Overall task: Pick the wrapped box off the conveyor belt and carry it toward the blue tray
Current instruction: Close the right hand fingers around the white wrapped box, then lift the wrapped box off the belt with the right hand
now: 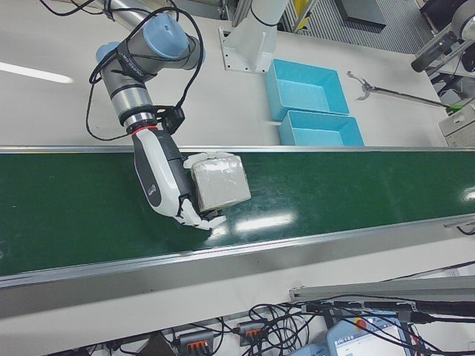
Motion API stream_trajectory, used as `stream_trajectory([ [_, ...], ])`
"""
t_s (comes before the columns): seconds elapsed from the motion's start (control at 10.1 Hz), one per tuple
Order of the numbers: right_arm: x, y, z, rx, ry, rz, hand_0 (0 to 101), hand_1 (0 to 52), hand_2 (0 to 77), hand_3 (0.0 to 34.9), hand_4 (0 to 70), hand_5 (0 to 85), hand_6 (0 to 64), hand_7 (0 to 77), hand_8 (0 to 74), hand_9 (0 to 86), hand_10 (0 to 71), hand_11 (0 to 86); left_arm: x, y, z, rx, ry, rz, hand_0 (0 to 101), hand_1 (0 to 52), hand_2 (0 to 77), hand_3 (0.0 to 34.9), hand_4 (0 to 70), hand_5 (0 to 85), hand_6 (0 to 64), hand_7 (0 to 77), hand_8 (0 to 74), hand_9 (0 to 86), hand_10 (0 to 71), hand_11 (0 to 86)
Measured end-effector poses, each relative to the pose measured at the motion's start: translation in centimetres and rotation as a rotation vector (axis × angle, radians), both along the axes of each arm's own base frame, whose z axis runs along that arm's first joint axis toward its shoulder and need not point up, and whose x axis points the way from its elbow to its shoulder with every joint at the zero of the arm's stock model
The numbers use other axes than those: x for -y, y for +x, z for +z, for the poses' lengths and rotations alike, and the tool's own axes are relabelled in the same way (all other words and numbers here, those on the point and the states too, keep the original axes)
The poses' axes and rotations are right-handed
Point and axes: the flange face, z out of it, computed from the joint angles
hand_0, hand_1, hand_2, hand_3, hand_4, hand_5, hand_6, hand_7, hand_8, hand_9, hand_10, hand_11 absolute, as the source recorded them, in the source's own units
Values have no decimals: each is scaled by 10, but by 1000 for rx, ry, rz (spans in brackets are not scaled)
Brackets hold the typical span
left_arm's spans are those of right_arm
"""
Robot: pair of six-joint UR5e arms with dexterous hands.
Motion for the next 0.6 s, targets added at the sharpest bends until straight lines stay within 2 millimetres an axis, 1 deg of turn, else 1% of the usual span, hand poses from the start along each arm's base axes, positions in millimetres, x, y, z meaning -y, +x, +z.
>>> stream_trajectory([
  [0.1,0,0,0,2,0,8,416,60,196,12,87,480,267,322,376,398,311,415,0,0,0,0,0,0,0,0,11,0,0,11,0,0,0,0,0,0],
  [0.2,0,1,-2,5,1,14,423,11,229,5,87,589,327,376,436,442,382,469,0,0,0,0,0,0,0,0,5,0,0,11,0,5,0,0,5,0],
  [0.3,0,2,-4,10,5,19,423,11,229,5,87,589,327,376,436,442,382,469,0,0,0,0,0,0,0,0,5,0,0,11,0,5,0,0,5,0],
  [0.4,0,2,-10,17,15,21,418,11,224,6,98,595,376,398,491,469,436,507,0,0,0,0,0,0,0,0,11,0,0,11,0,0,0,0,0,0],
  [0.5,-2,3,-18,27,29,23,406,11,240,6,104,600,382,398,491,475,442,507,0,0,0,0,0,0,0,0,11,0,0,11,0,0,0,0,5,0],
  [0.6,-4,5,-30,42,51,24,406,11,240,6,104,600,382,398,491,475,442,507,0,0,0,0,0,0,0,0,11,0,0,11,0,0,0,0,5,0],
])
